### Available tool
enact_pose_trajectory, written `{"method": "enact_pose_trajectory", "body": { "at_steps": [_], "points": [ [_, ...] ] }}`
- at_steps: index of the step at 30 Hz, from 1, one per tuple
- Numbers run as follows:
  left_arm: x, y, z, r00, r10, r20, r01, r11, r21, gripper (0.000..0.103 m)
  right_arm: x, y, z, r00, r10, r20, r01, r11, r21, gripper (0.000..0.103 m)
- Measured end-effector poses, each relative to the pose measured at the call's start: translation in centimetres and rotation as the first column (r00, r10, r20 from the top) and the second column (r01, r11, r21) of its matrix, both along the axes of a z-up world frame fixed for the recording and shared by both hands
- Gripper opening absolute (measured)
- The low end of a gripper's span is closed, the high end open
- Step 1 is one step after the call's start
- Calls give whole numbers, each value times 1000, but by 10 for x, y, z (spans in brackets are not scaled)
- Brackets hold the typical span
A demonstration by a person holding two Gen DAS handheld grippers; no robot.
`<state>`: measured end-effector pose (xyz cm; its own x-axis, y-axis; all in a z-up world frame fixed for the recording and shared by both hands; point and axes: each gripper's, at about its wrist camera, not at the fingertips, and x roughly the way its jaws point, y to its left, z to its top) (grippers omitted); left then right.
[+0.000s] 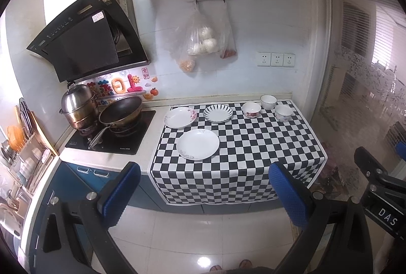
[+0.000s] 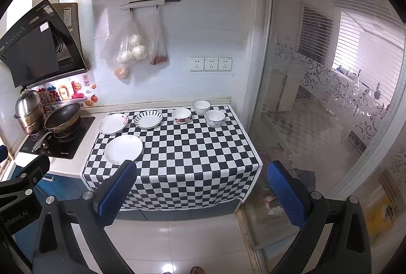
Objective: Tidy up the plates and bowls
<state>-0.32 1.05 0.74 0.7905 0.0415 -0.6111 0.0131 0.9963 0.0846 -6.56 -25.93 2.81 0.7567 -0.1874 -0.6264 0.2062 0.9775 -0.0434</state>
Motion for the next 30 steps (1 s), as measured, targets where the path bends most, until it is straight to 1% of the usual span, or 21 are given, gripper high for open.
{"method": "enact_pose_trajectory", "body": {
  "at_steps": [30],
  "points": [
    [11, 11, -8, 1000, 5, -26, -5, 1000, -8, 103, 15, -3, -9, 999, 4, -34, -4, 1000, -9, 103]
  ]
}}
